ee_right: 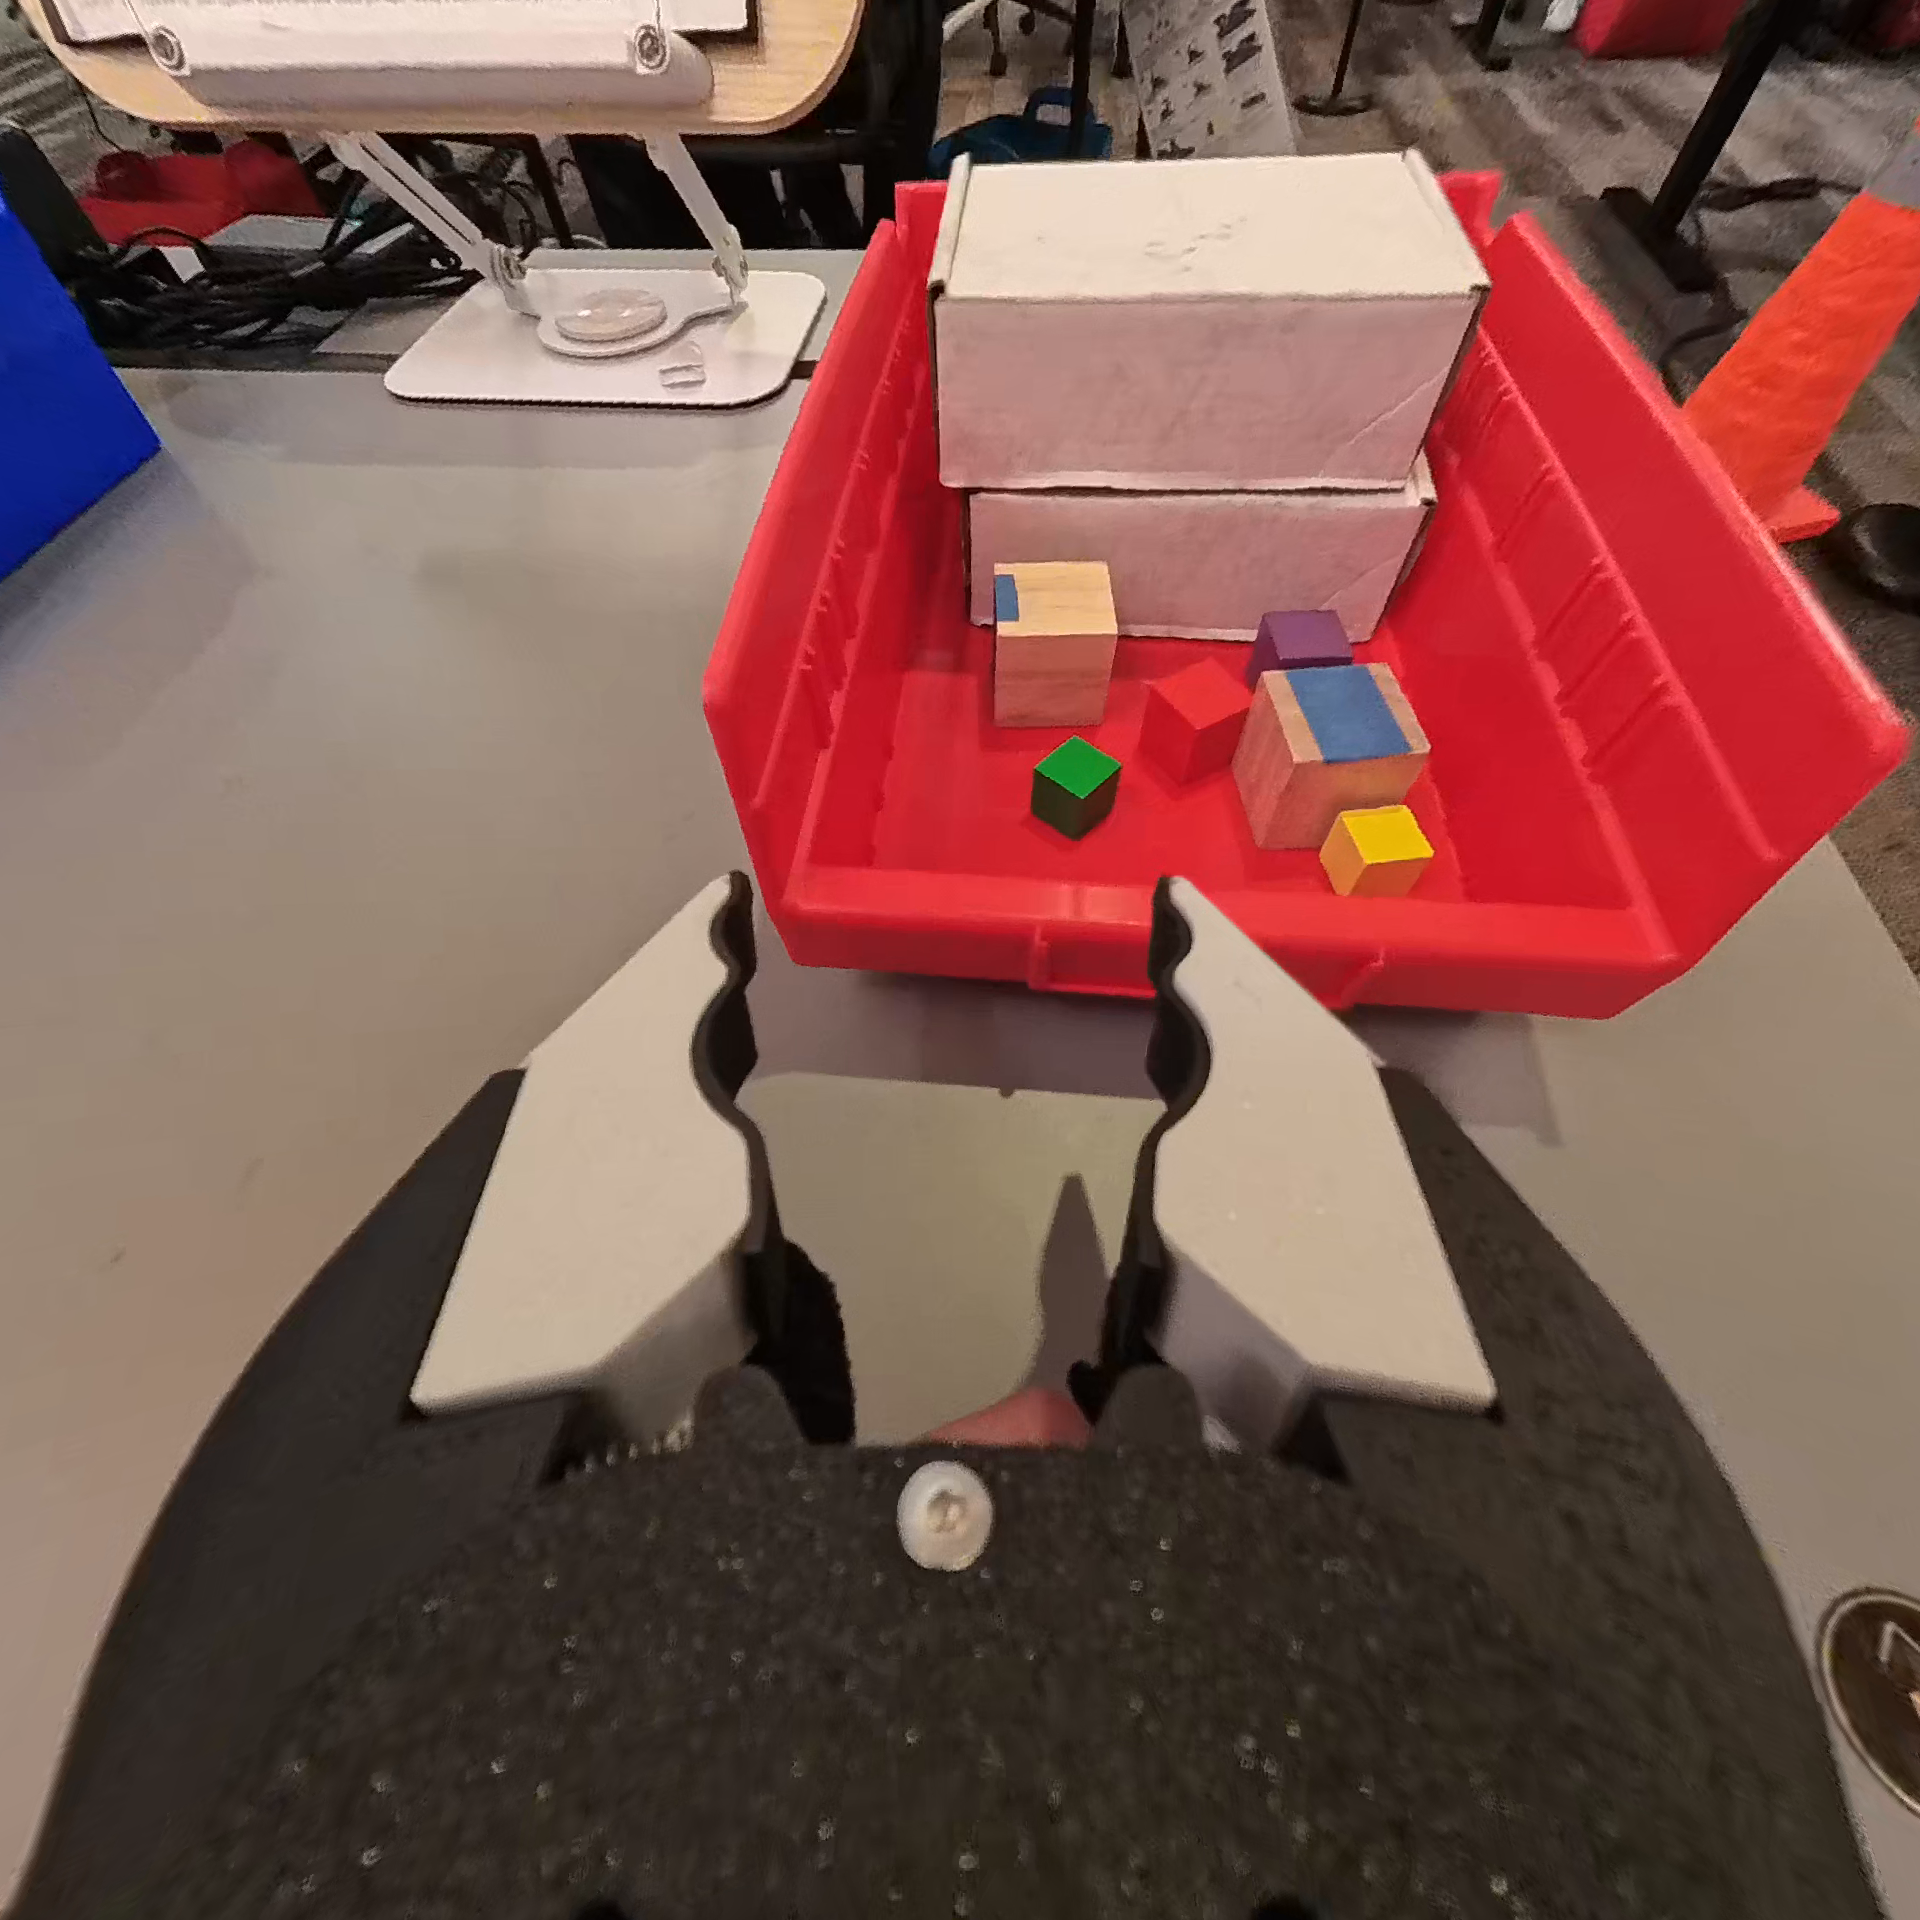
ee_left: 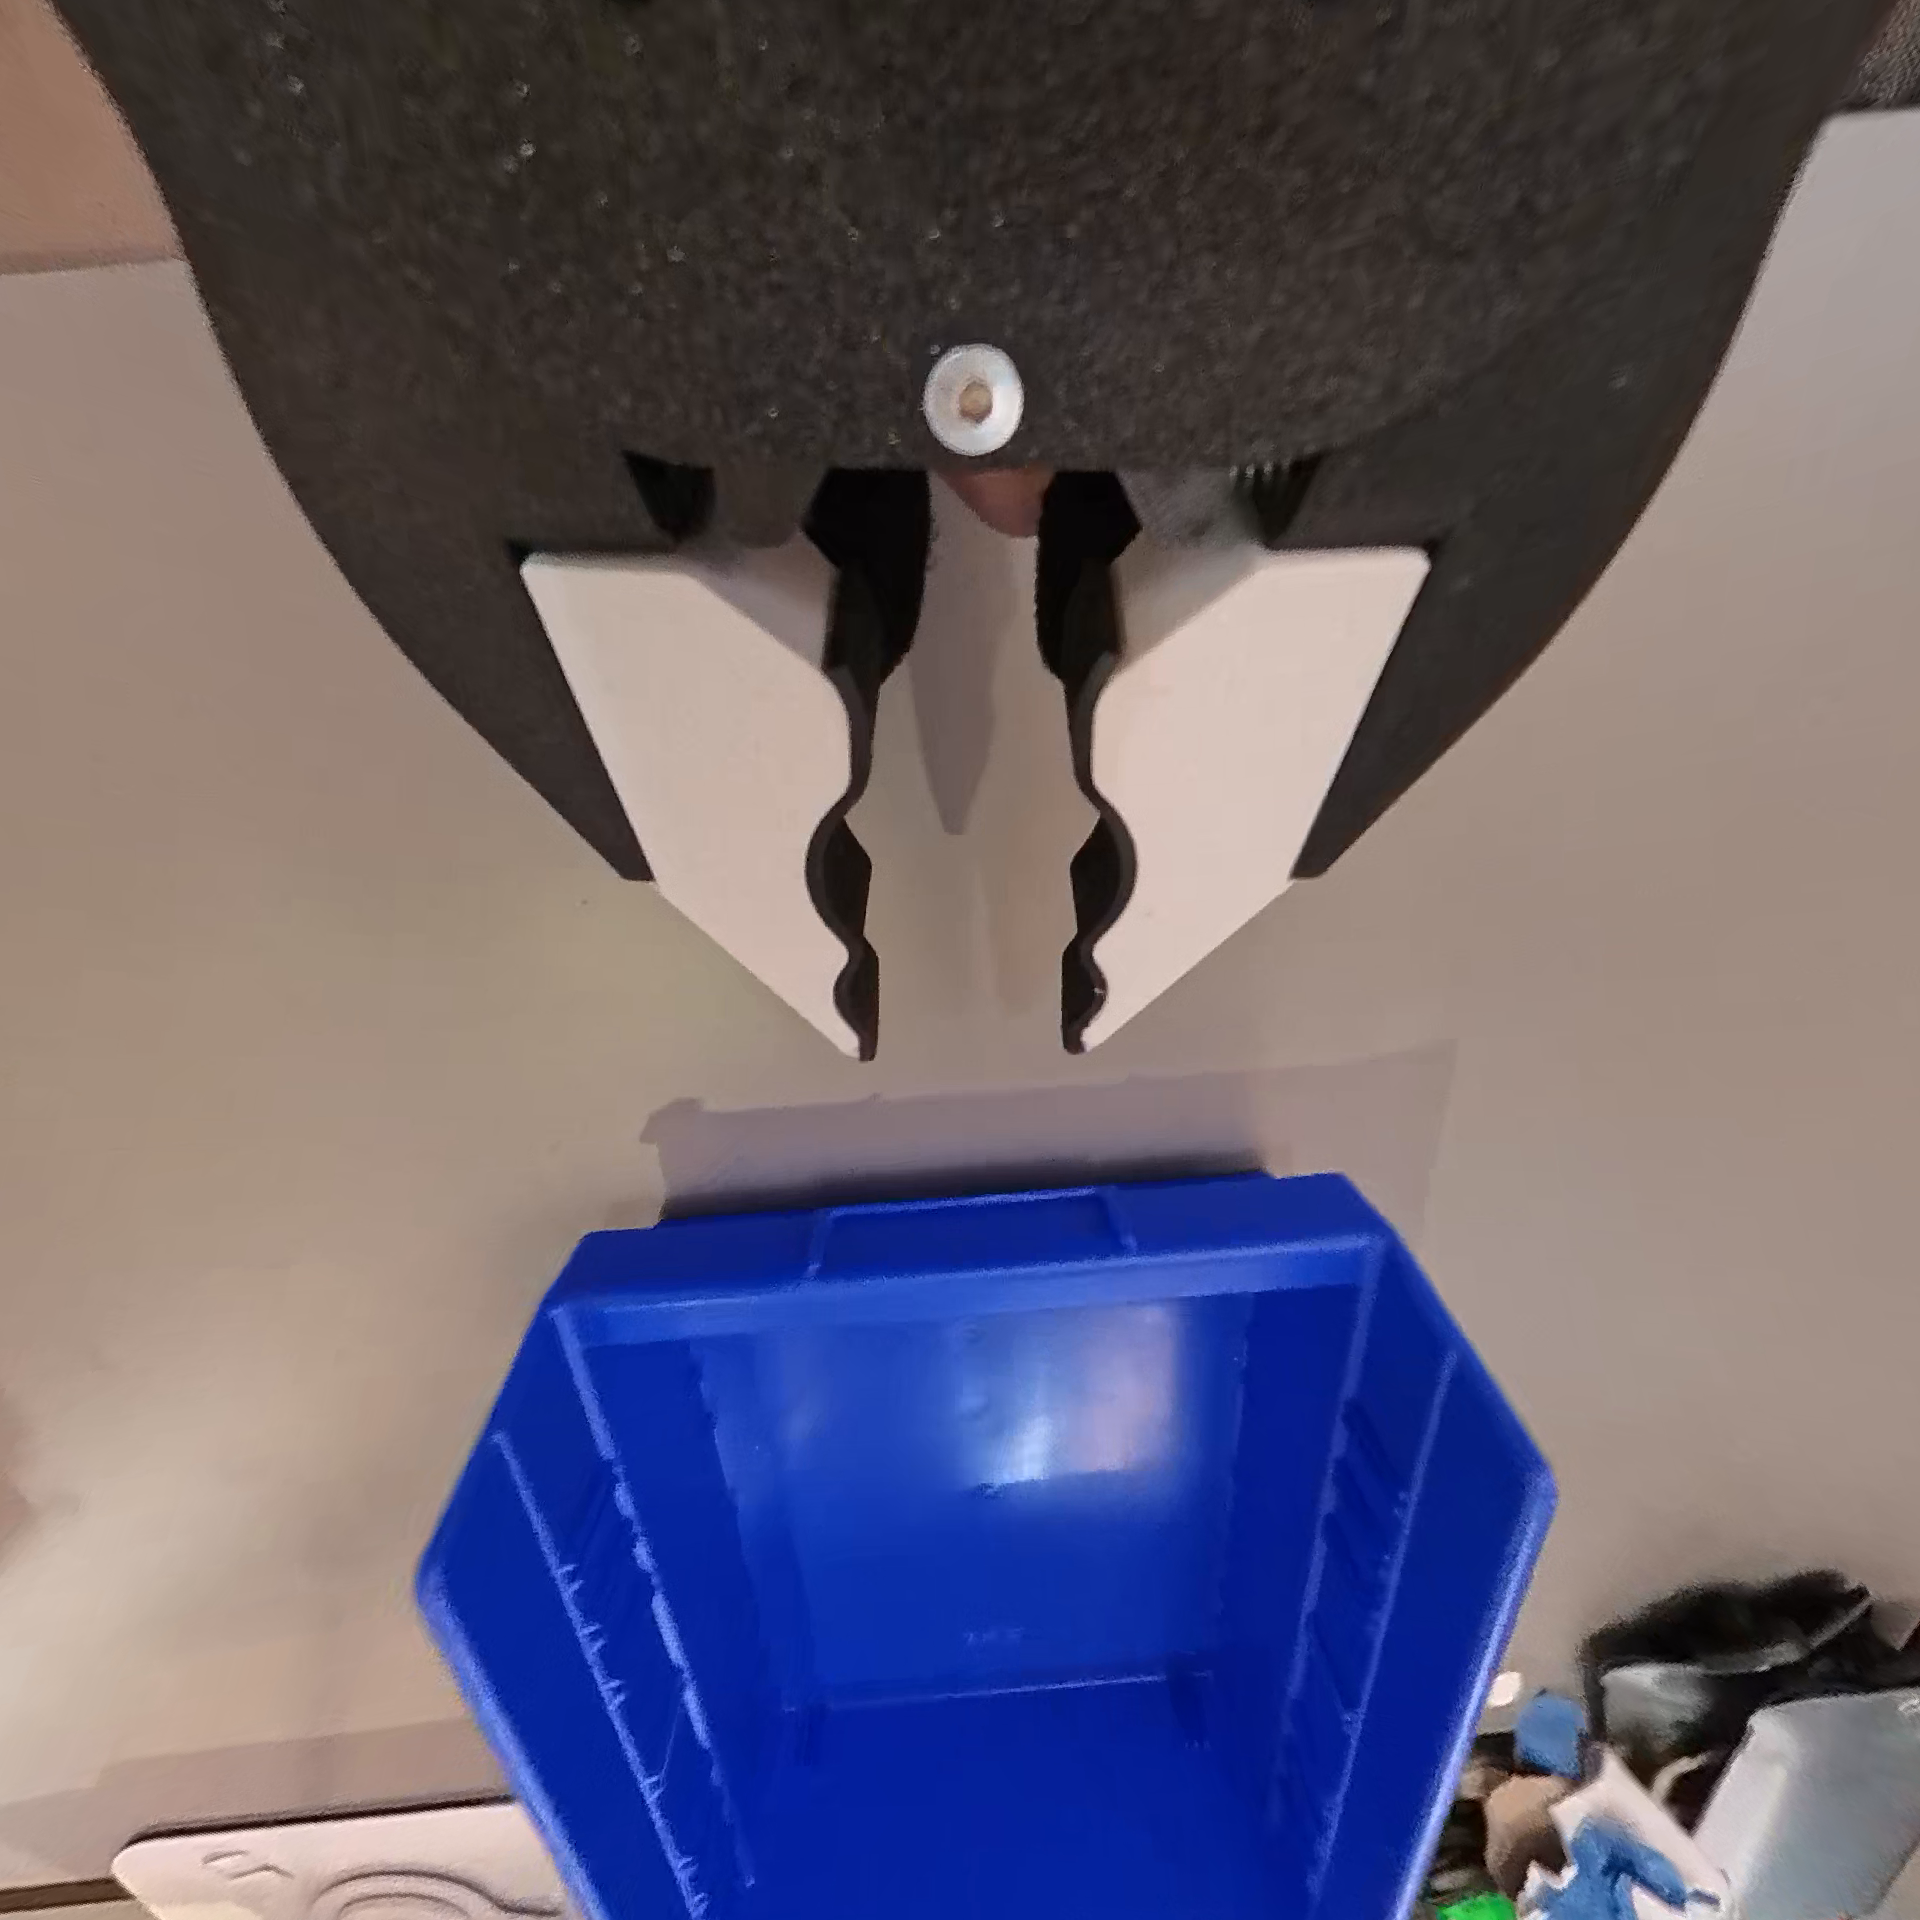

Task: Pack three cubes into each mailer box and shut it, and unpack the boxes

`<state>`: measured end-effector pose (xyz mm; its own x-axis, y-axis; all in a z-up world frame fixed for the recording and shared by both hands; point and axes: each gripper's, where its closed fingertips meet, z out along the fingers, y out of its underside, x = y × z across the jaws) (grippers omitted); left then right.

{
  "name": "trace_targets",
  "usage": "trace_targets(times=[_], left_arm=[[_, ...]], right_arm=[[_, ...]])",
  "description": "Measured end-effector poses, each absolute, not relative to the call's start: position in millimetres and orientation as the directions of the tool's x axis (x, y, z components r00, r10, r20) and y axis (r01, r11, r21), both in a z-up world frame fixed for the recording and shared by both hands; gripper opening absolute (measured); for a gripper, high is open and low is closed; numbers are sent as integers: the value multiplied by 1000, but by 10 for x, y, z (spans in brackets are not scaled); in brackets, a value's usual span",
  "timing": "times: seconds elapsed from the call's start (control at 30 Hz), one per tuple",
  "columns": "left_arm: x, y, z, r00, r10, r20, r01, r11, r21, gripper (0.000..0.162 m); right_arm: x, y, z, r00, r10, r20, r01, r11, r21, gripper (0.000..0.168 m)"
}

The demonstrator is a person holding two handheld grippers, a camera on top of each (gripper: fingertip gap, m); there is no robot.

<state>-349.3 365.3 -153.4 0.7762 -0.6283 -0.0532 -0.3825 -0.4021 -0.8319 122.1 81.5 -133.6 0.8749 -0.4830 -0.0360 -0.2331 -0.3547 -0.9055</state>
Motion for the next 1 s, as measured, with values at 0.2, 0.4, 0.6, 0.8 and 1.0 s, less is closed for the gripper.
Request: trace_targets(times=[0.2,0.4,0.6,0.8,1.0], left_arm=[[-2716,3281,-1229,659,-737,-150,-378,-152,-913,44],[-1055,2030,-1271,364,-930,-51,-368,-93,-925,78],[435,1304,-1469,260,-962,79,-431,-189,-882,72],[1310,1424,-1470,325,-940,103,-384,-230,-894,60],[1190,1674,-1637,464,-883,75,-405,-286,-868,13]], right_arm=[[1324,771,-1301,855,-519,-6,-218,-349,-912,74],[1452,653,-1272,834,-551,-22,-244,-333,-911,70],[1767,442,-1247,784,-620,-3,-246,-307,-919,69],[2044,159,-1272,715,-695,-75,-323,-234,-917,67],[2149,18,-1279,676,-730,-101,-345,-192,-919,62]])
